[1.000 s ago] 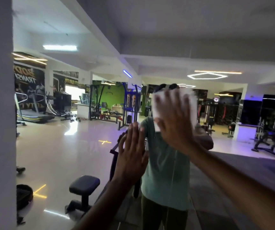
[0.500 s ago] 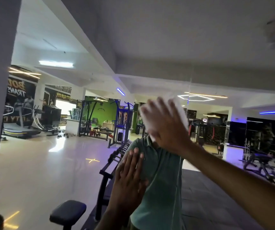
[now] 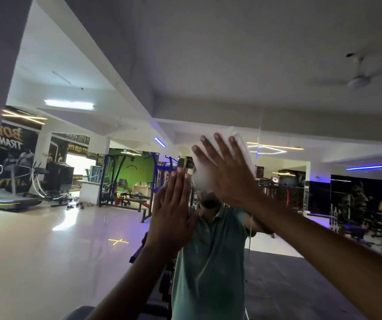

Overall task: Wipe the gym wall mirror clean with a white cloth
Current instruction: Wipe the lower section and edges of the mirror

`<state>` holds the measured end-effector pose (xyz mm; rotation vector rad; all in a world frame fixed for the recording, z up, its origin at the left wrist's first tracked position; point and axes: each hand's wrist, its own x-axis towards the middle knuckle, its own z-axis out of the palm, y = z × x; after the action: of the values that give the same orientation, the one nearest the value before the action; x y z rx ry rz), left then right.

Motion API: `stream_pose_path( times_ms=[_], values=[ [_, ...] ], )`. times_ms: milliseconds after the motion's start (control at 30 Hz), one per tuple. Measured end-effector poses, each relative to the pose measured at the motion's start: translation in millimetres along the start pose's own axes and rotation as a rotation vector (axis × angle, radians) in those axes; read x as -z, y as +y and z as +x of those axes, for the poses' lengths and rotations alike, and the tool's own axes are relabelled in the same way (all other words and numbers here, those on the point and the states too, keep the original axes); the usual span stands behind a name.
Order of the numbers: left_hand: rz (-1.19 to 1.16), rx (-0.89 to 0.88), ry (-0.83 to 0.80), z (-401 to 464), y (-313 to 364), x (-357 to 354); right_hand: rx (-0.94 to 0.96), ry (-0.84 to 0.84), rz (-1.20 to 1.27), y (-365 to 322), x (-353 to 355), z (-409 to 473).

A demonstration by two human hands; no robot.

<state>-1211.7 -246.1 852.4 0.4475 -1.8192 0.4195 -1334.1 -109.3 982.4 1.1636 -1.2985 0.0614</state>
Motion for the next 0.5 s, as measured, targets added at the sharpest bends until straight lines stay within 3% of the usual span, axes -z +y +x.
stream_pose_path(
  times_ms=[67,100,200,267,300,400,500],
  values=[
    [0.008,-0.017,0.02,-0.7,-2.7,0.8,0.12,-0.006,-0.022,25.8,4.3,6.6],
    [0.011,-0.023,0.027,-0.3,-3.5,1.0,0.093,-0.006,-0.027,43.9,5.5,13.3],
    [0.017,-0.026,0.028,0.1,-2.4,-0.5,-0.269,0.066,0.008,87.3,13.3,30.9],
    [0.011,-0.019,0.032,0.3,-2.2,-1.6,-0.515,0.136,0.032,66.8,13.8,36.9],
    [0.007,-0.016,0.034,0.0,-2.6,-1.4,-0.543,0.137,0.032,44.1,11.1,36.8],
    [0.0,-0.035,0.033,-0.8,-5.8,-1.5,-0.227,0.04,0.052,-8.6,-2.5,14.2],
    [0.003,-0.047,0.01,1.5,-10.1,0.4,0.01,0.016,0.005,23.5,-0.3,4.5]
  ],
)
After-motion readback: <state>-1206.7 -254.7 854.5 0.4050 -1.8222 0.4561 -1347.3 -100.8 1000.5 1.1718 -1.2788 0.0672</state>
